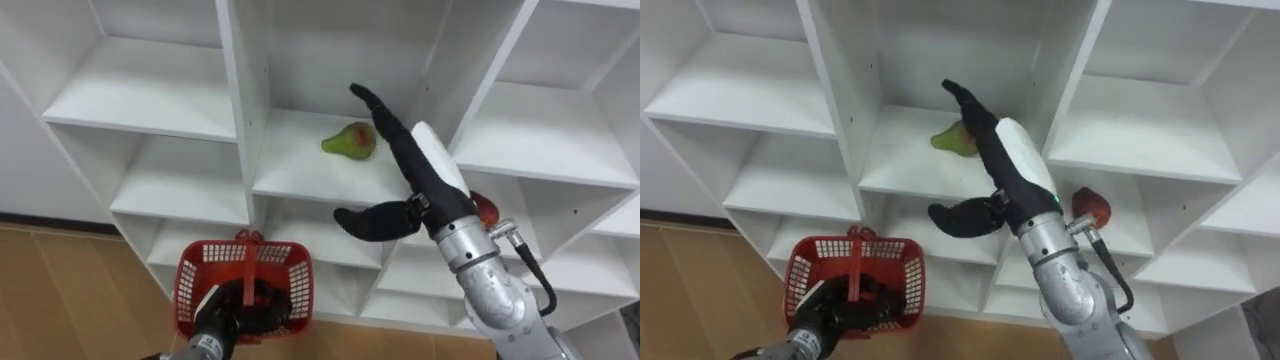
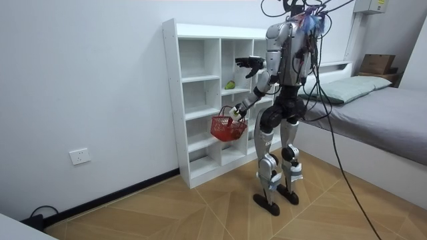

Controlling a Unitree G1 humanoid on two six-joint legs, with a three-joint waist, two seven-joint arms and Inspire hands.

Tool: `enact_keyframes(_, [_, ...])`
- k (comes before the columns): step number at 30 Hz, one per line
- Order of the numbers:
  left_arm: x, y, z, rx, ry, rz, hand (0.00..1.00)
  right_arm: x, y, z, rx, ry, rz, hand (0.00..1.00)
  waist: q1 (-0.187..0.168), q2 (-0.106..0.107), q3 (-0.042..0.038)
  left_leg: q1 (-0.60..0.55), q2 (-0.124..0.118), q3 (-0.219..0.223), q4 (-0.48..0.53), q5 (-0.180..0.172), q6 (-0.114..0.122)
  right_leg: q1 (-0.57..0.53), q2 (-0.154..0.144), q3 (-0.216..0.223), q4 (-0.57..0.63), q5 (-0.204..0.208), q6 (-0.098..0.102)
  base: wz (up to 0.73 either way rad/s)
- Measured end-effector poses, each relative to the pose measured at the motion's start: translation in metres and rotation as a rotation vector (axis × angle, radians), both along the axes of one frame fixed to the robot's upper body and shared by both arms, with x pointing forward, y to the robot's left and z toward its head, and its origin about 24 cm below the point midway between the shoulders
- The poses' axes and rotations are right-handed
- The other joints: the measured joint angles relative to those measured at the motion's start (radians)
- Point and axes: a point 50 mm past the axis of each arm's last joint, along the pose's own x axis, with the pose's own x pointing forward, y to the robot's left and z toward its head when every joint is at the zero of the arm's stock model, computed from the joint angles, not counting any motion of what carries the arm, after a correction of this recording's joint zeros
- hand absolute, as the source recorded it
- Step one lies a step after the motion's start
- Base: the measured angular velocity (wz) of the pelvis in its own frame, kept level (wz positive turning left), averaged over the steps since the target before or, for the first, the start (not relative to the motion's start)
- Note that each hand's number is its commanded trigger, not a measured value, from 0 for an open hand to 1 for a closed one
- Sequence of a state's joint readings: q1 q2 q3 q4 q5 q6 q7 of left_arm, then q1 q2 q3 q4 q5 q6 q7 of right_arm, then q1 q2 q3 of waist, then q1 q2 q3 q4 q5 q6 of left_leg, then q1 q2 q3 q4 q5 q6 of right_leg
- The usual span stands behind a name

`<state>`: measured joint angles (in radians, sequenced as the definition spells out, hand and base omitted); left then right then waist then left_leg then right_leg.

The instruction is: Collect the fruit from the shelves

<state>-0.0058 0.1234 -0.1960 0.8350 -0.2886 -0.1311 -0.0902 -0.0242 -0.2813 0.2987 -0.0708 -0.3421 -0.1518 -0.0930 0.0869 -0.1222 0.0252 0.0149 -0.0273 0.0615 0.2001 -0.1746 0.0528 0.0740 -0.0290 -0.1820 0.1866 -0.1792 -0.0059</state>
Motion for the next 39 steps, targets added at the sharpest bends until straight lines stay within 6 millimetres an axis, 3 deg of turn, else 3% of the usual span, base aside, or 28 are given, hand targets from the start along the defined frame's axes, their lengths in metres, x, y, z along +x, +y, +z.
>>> enact_keyframes(4, [-0.002, 0.008, 0.000, 0.058, 0.008, -0.033, 1.00, 0.015, -0.007, 0.021, 0.011, -0.088, -0.035, 0.00, 0.004, -0.040, -0.0055, 0.001, -0.001, -0.018, 0.005, -0.001, 0.000, 0.011, 0.000, -0.013, -0.002, 0.000, 0.000, 0.15])
enact_keyframes(9, [-0.008, 0.014, -0.003, 0.089, 0.050, -0.050, 1.00, 0.026, -0.011, 0.039, 0.022, -0.157, -0.063, 0.00, 0.003, -0.059, -0.0123, -0.002, -0.004, -0.052, 0.033, -0.013, 0.002, 0.032, -0.002, -0.040, -0.001, 0.000, 0.000, 0.21])
enact_keyframes(11, [-0.010, 0.016, -0.003, 0.098, 0.064, -0.064, 1.00, 0.029, -0.014, 0.040, 0.020, -0.155, -0.085, 0.00, 0.006, -0.065, -0.0104, 0.002, -0.005, -0.069, 0.039, -0.015, 0.002, 0.044, -0.001, -0.041, -0.001, 0.000, 0.000, 0.28])
enact_keyframes(15, [-0.012, 0.018, -0.002, 0.087, 0.073, -0.069, 1.00, 0.040, -0.023, 0.032, -0.017, -0.106, -0.125, 0.00, 0.029, -0.086, -0.0026, 0.002, -0.007, -0.095, 0.050, -0.019, -0.002, 0.056, 0.003, -0.044, -0.001, 0.000, 0.000, 0.16])
enact_keyframes(23, [-0.015, 0.019, -0.004, 0.082, 0.096, -0.076, 1.00, 0.068, -0.032, 0.029, -0.013, -0.033, -0.192, 0.00, 0.062, -0.099, 0.0050, -0.042, -0.003, -0.112, 0.105, -0.036, -0.006, 0.045, 0.010, -0.074, -0.001, 0.000, 0.000, 0.07])
enact_keyframes(29, [-0.018, 0.018, -0.006, 0.099, 0.138, -0.134, 1.00, 0.074, -0.040, 0.013, -0.031, 0.053, -0.234, 0.00, 0.089, -0.114, 0.0033, -0.063, -0.004, -0.128, 0.120, -0.041, -0.005, 0.042, 0.010, -0.096, -0.001, 0.000, 0.000, 0.10])
enact_keyframes(35, [-0.020, 0.024, -0.008, 0.125, 0.173, -0.146, 1.00, 0.076, -0.050, -0.010, -0.069, 0.175, -0.298, 0.00, 0.098, -0.136, -0.0042, -0.094, -0.004, -0.128, 0.129, -0.041, -0.005, 0.019, 0.011, -0.097, -0.001, 0.000, 0.000, 0.00])
enact_keyframes(39, [-0.020, 0.024, -0.008, 0.135, 0.184, -0.181, 1.00, 0.081, -0.059, -0.021, -0.084, 0.257, -0.342, 0.00, 0.105, -0.150, 0.0005, -0.124, -0.004, -0.127, 0.145, -0.041, -0.005, -0.004, 0.012, -0.098, -0.001, 0.000, 0.000, 0.00])
